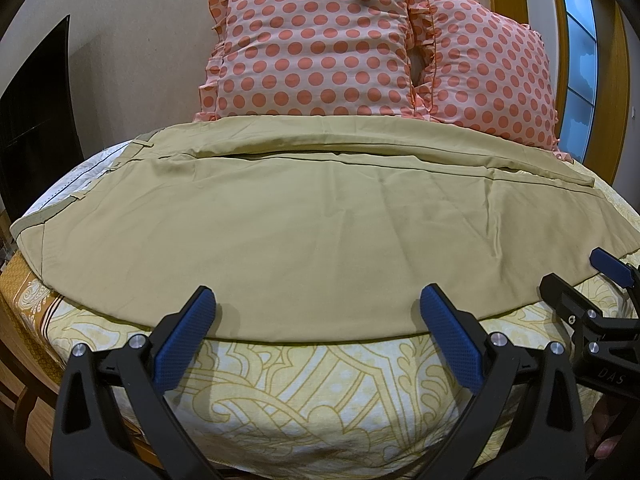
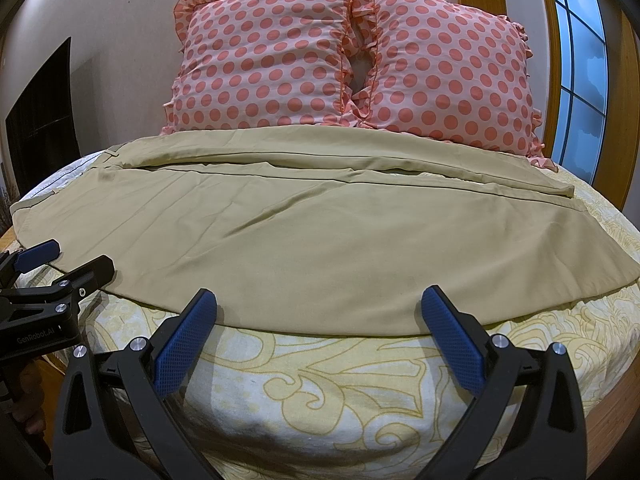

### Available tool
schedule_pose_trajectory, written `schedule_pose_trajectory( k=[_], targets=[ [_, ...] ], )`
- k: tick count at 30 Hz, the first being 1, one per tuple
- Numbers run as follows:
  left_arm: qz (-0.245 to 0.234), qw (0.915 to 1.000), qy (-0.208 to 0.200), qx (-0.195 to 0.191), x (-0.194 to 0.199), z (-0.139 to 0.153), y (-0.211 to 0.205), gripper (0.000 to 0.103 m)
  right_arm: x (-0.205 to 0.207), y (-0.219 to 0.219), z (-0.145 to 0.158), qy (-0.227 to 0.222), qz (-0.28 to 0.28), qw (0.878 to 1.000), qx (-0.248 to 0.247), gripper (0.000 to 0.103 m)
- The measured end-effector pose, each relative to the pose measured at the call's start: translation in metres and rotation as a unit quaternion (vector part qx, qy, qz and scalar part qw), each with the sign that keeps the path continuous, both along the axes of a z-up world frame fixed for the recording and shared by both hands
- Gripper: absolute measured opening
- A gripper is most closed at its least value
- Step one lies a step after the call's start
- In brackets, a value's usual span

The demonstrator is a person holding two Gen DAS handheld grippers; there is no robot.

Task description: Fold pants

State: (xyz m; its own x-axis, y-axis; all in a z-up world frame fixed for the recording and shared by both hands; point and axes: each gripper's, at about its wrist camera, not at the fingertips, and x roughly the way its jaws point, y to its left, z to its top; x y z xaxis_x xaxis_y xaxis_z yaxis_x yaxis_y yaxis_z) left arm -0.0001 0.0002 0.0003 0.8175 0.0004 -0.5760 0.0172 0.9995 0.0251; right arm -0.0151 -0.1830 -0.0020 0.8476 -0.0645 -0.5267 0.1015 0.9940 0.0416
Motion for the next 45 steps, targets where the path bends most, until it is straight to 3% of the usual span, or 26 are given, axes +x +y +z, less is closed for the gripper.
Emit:
schedule_pose_trajectory(
  k=[25, 33, 39, 41, 45],
  targets=[
    [-0.001, 1.0, -0.001, 0.0, 0.0, 0.0, 0.0, 0.101, 0.0, -0.001, 0.0, 0.0, 0.001, 1.0, 0.0, 0.102],
    [-0.015, 0.9998, 0.013, -0.003, -0.003, 0.007, 0.003, 0.101, 0.012, -0.009, 0.008, 0.032, 0.023, 0.999, 0.006, 0.102],
    [-0.013, 0.9994, 0.014, -0.027, 0.013, 0.024, 0.015, 0.101, 0.035, -0.068, 0.066, 0.012, -0.036, 0.999, 0.009, 0.102],
    [-0.007, 0.9995, 0.003, -0.032, 0.019, 0.033, 0.018, 0.101, 0.068, -0.103, 0.088, 0.024, -0.071, 0.997, 0.015, 0.102],
    [0.004, 0.9994, -0.018, -0.028, 0.036, 0.055, 0.021, 0.101, 0.147, -0.171, 0.097, 0.074, -0.149, 0.985, 0.052, 0.102]
  ],
)
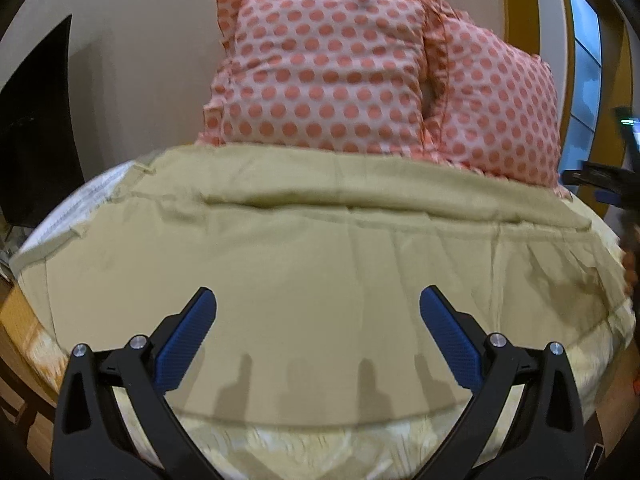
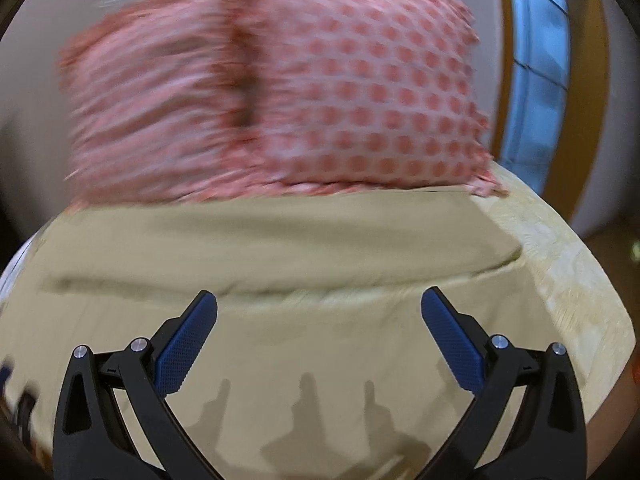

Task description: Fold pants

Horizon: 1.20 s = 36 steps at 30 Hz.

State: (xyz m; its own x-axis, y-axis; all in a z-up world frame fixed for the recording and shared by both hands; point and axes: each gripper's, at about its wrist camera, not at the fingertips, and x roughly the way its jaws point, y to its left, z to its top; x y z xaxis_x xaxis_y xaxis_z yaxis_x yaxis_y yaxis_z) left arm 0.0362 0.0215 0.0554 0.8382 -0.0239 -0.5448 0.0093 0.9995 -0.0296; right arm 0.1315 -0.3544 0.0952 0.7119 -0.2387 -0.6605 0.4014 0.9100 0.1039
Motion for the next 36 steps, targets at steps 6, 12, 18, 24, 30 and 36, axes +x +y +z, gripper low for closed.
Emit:
schedule_pose_trajectory(
  k=[6, 12, 18, 24, 30, 36],
  targets=[
    [0.011, 0.9999, -0.01, 0.008, 0.023, 0.013, 0.0, 0.101, 0.129, -0.106, -0.046, 0.103, -0.136, 0.982, 0.084, 0.09],
    [0.016, 0.9996, -0.001, 0.023, 0.04, 0.009, 0.001, 0.101, 0.177, -0.16, -0.08, 0.112, -0.238, 0.957, 0.121, 0.075],
    [0.013, 0.9994, 0.016, 0.026, 0.055, -0.002, 0.002, 0.101, 0.192, -0.173, -0.092, 0.141, -0.257, 0.954, 0.058, 0.077],
    [0.009, 0.9997, 0.012, 0.019, 0.053, -0.001, 0.004, 0.101, 0.156, -0.184, -0.099, 0.08, -0.235, 0.967, 0.065, 0.022],
    [0.002, 0.9998, -0.001, -0.017, 0.042, 0.007, 0.024, 0.101, 0.063, -0.202, -0.092, -0.056, -0.185, 0.959, 0.205, 0.005],
    [0.004, 0.9985, -0.03, -0.046, 0.038, 0.031, 0.052, 0.101, -0.071, -0.163, -0.069, -0.168, -0.123, 0.938, 0.277, 0.005]
  ],
)
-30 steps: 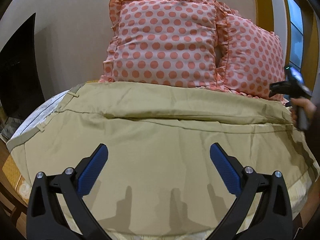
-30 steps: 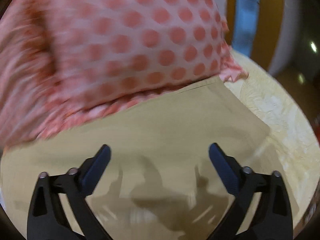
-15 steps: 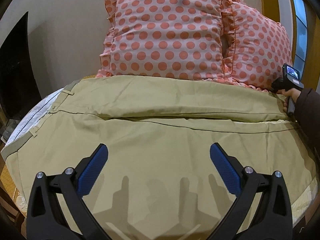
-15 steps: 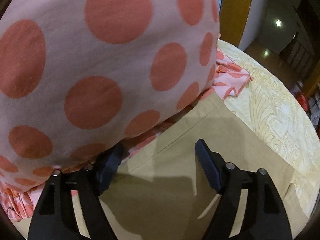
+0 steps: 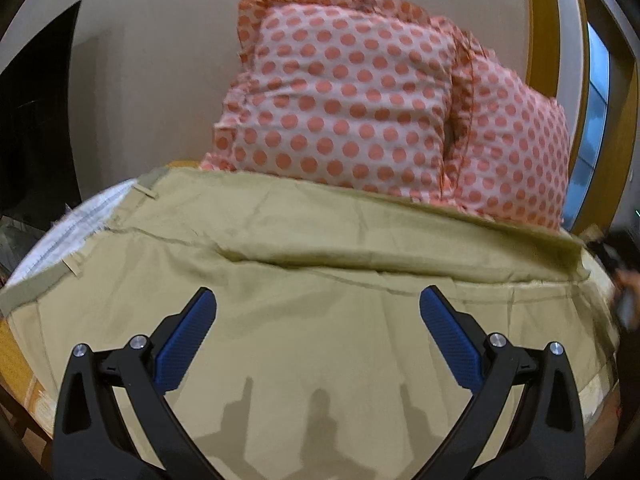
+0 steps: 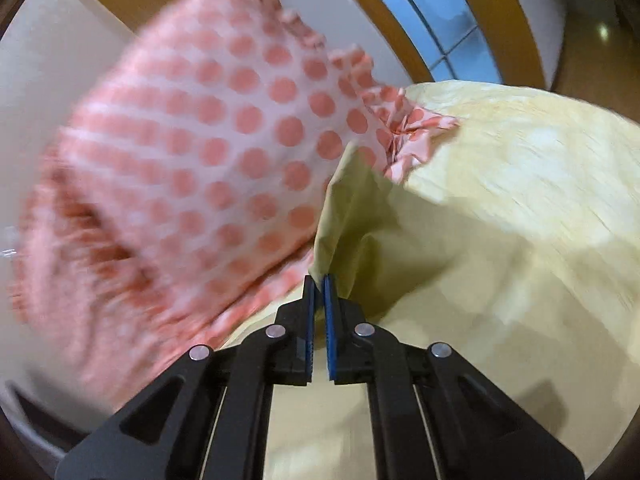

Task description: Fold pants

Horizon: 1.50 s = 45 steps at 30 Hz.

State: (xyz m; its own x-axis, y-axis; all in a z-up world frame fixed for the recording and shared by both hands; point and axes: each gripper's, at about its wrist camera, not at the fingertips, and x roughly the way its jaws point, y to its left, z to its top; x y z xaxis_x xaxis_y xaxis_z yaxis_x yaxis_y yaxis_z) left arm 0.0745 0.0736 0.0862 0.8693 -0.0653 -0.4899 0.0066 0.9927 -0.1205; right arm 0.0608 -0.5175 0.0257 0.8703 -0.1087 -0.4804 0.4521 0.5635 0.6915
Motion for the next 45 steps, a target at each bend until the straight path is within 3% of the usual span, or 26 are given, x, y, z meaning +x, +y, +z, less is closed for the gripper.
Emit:
schedule_pose_trajectory(
  k=[3, 6, 8, 10, 13, 15, 16, 20, 24, 27, 29, 30, 31, 32, 35, 36, 39, 42, 45],
  targets=[
    [-0.004, 0.9998, -0.014, -0.016, 0.009, 0.015, 0.015, 0.101, -0.049, 0.022, -0.021, 0.005, 0.005, 0.999, 0.034, 0.005],
    [-0.016, 0.9983, -0.009, -0.055, 0.032, 0.024, 0.032, 0.101, -0.048, 0.028, -0.033, 0.027, 0.018, 0.996, 0.081, 0.007],
    [-0.022, 0.9972, 0.003, -0.072, 0.048, 0.025, 0.039, 0.101, -0.045, 0.025, -0.044, 0.032, 0.013, 0.991, 0.129, 0.016],
    [-0.025, 0.9959, 0.02, -0.084, 0.066, 0.024, 0.047, 0.101, -0.041, 0.022, -0.045, 0.031, 0.011, 0.989, 0.143, 0.046],
    [-0.018, 0.9936, 0.036, -0.106, 0.088, 0.018, 0.057, 0.101, -0.036, 0.02, -0.044, 0.032, 0.009, 0.99, 0.136, 0.052],
    [-0.009, 0.9899, 0.057, -0.129, 0.108, 0.012, 0.063, 0.101, -0.025, 0.016, -0.044, 0.034, 0.005, 0.992, 0.12, 0.045],
    [-0.01, 0.987, 0.065, -0.146, 0.119, 0.009, 0.066, 0.101, -0.022, 0.016, -0.044, 0.031, 0.008, 0.993, 0.11, 0.005],
    [0.015, 0.9744, 0.11, -0.196, 0.163, -0.006, 0.08, 0.1, -0.042, 0.007, -0.035, -0.037, 0.001, 0.994, 0.105, 0.002],
    [0.033, 0.9586, 0.173, -0.224, 0.221, -0.029, 0.085, 0.084, -0.053, 0.004, -0.027, -0.063, 0.007, 0.993, 0.104, 0.002],
    [0.059, 0.9531, 0.2, -0.219, 0.254, -0.042, 0.085, 0.073, -0.053, 0.002, -0.025, -0.068, 0.013, 0.992, 0.104, 0.002],
    [0.078, 0.9513, 0.213, -0.209, 0.269, -0.051, 0.088, 0.046, -0.052, 0.002, -0.023, -0.069, 0.015, 0.993, 0.098, 0.002],
    [0.079, 0.9491, 0.219, -0.212, 0.272, -0.053, 0.09, 0.014, -0.051, 0.002, -0.022, -0.069, 0.015, 0.993, 0.097, 0.002],
    [0.079, 0.9454, 0.222, -0.225, 0.271, -0.056, 0.093, 0.006, -0.051, 0.001, -0.02, -0.071, 0.019, 0.993, 0.097, 0.002],
    [0.079, 0.946, 0.207, -0.236, 0.26, -0.051, 0.096, 0.006, -0.053, 0.001, -0.017, -0.072, 0.02, 0.993, 0.094, 0.002],
    [0.057, 0.9643, 0.156, -0.206, 0.215, -0.023, 0.094, 0.006, -0.066, 0.002, -0.007, -0.073, 0.014, 0.995, 0.073, 0.002],
    [0.046, 0.971, 0.127, -0.197, 0.181, -0.009, 0.094, 0.006, -0.073, 0.002, -0.004, -0.074, 0.01, 0.995, 0.066, 0.002],
    [0.026, 0.9796, 0.075, -0.185, 0.086, 0.012, 0.095, 0.006, -0.101, 0.005, 0.002, -0.065, -0.01, 0.997, 0.041, 0.002],
    [0.024, 0.9818, 0.072, -0.174, 0.006, 0.004, 0.096, 0.006, -0.127, 0.009, -0.003, -0.043, -0.023, 0.999, 0.022, 0.002],
    [0.038, 0.9756, 0.101, -0.191, -0.039, -0.025, 0.099, 0.006, -0.138, 0.012, -0.013, -0.02, -0.03, 0.999, 0.017, 0.002]
  ],
)
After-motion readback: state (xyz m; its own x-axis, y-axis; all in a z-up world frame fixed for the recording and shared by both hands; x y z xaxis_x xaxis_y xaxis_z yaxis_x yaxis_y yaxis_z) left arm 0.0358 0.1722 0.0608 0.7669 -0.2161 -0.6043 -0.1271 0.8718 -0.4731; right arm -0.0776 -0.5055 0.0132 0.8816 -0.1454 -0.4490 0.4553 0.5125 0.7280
